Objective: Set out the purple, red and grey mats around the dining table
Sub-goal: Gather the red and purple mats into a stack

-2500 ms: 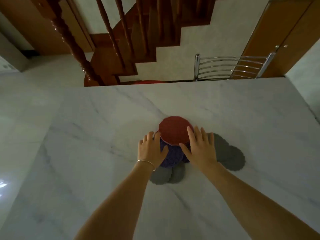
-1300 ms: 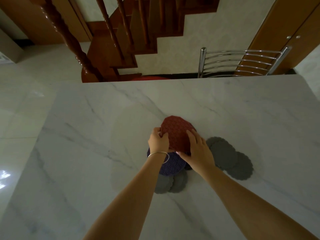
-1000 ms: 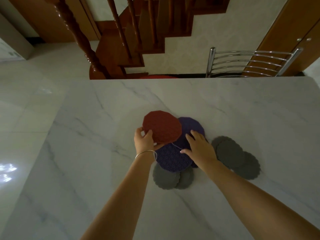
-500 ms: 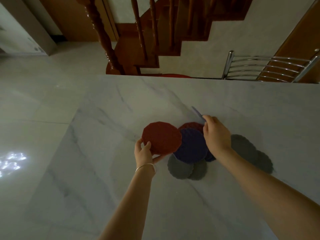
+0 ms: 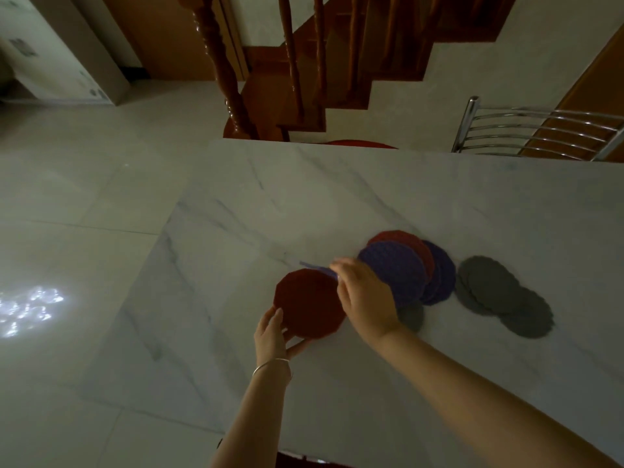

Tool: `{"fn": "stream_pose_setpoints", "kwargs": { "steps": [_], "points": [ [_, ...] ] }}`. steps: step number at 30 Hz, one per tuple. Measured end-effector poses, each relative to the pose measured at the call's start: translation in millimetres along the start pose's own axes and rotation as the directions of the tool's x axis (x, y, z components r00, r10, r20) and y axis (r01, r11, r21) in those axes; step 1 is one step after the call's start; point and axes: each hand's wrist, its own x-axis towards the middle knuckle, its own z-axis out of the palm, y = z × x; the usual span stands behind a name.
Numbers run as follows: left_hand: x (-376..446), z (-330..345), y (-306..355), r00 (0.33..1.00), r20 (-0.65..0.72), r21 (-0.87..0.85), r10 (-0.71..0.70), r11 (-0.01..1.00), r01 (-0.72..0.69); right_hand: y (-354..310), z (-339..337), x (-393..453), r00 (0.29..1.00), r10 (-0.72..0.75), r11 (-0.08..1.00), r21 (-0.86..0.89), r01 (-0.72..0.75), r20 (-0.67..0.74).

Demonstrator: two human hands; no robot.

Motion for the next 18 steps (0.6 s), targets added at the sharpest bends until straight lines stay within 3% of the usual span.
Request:
{"fn": "stream_pose_setpoints", "kwargs": {
  "steps": [4, 9, 14, 16, 18],
  "points": [
    [-4.0, -13.6, -2.2, 0.996, 0.053, -0.12, -0.066, 0.99, 0.072, -14.6, 18.5, -21.0, 0.988, -0.12, 0.99, -0.057, 0.126, 0.095],
    [-6.6, -19.3, -4.3, 0.99, 0.097, -0.198, -0.103, 0.973, 0.121, -21.0, 33.1, -40.1, 0.965, -0.144, 0.982, -0.088, 0.167, 0.221],
    [-3.6, -16.5, -4.5, 0.994, 0.11, -0.123, -0.018, 0.992, 0.032, -14.2, 43.1, -52.0, 0.928, -0.039, 0.998, -0.022, 0.051, 0.37],
    [-0.7, -17.0, -5.2, 0.994, 0.107, -0.076, 0.011, 0.997, -0.003, -10.3, 41.0, -51.6, 0.936, -0.039, 0.999, 0.002, 0.041, 0.35],
    [2.8, -17.5, -5.2, 0.995, 0.101, -0.062, 0.013, 0.998, -0.007, 0.6, 36.9, -44.7, 0.977, -0.003, 1.0, -0.021, 0.008, 0.214]
  ]
}}
